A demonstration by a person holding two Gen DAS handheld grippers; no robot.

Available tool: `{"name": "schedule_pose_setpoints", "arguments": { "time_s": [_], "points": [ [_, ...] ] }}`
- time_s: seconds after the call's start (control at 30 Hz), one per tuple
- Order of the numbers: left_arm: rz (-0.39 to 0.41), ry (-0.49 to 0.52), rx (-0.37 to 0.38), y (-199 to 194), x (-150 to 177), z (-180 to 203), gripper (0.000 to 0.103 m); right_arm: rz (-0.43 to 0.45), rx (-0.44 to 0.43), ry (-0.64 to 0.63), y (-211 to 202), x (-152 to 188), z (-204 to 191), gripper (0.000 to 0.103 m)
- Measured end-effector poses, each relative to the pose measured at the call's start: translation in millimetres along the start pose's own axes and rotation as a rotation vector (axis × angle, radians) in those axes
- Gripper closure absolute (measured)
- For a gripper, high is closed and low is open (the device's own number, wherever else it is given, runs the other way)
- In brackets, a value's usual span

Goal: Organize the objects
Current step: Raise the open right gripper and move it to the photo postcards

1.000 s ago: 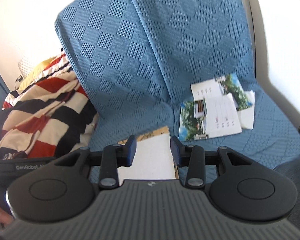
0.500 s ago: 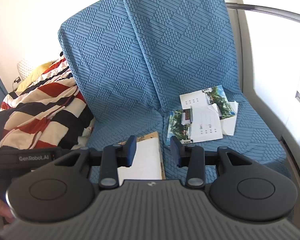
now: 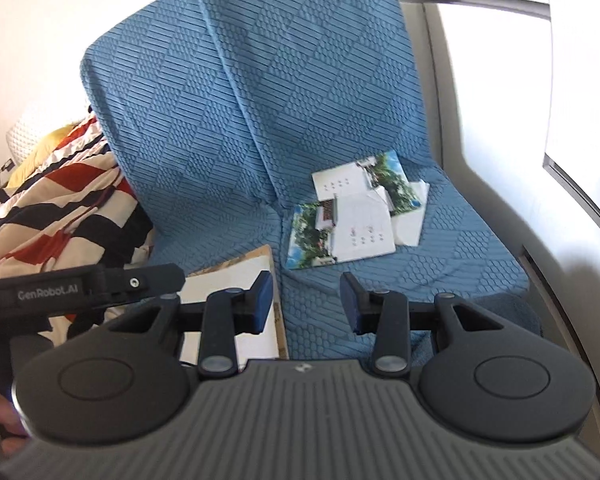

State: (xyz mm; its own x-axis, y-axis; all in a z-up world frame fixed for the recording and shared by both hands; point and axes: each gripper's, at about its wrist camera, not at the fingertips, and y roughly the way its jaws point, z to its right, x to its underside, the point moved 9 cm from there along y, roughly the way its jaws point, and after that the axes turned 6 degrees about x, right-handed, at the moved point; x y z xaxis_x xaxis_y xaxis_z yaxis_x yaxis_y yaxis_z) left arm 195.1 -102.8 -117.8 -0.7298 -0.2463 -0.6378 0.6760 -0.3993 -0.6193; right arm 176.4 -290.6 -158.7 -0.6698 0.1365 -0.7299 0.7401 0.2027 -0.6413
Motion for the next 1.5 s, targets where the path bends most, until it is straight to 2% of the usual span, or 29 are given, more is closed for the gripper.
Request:
{"name": "schedule_pose_setpoints", "arguments": {
  "time_s": [0.17, 0.33, 0.47, 0.57, 0.6, 0.67, 0.9, 1.07, 1.13, 1.3, 1.5],
  "points": [
    [0.018, -0.003, -0.008, -6, 1, 5, 0.016, 0.009, 0.009, 0.003, -3, 2, 7, 0.062],
    [0.016, -0.016, 0.011, -10, 5, 10, 0.006, 0.017, 0.011, 0.013, -7, 2, 12, 0.062],
    [0.017, -0.008, -0.006, -8, 6, 12, 0.004, 0.011, 0.016, 0.025, -4, 4, 19, 0.062],
    [0.028, 0.005, -0.022, -5, 5, 14, 0.002, 0.015, 0.021, 0.028, -1, 5, 24, 0.05],
    [0.028, 0.006, -0.023, -3, 4, 15, 0.001, 0.022, 0.023, 0.028, 0, 5, 26, 0.04],
    [0.029, 0.013, -0.007, 3, 2, 17, 0.001, 0.033, 0.032, 0.025, 6, 5, 31, 0.027],
    [0.043, -0.003, 0.04, 34, -13, 29, 0.001, 0.024, 0.055, 0.046, 37, 8, 47, 0.027],
    [0.046, 0.024, 0.007, 60, -15, 21, 0.001, 0.031, 0.067, 0.091, 64, 12, 60, 0.027],
    [0.054, 0.022, -0.02, 72, -14, 12, 0.001, 0.006, 0.082, 0.136, 79, 17, 70, 0.027],
    [0.042, 0.003, -0.083, 98, -11, -14, 0.001, 0.017, 0.105, 0.171, 104, 20, 84, 0.027],
    [0.031, -0.003, -0.13, 121, -11, -34, 0.001, -0.014, 0.082, 0.204, 137, 18, 87, 0.027]
  ]
}}
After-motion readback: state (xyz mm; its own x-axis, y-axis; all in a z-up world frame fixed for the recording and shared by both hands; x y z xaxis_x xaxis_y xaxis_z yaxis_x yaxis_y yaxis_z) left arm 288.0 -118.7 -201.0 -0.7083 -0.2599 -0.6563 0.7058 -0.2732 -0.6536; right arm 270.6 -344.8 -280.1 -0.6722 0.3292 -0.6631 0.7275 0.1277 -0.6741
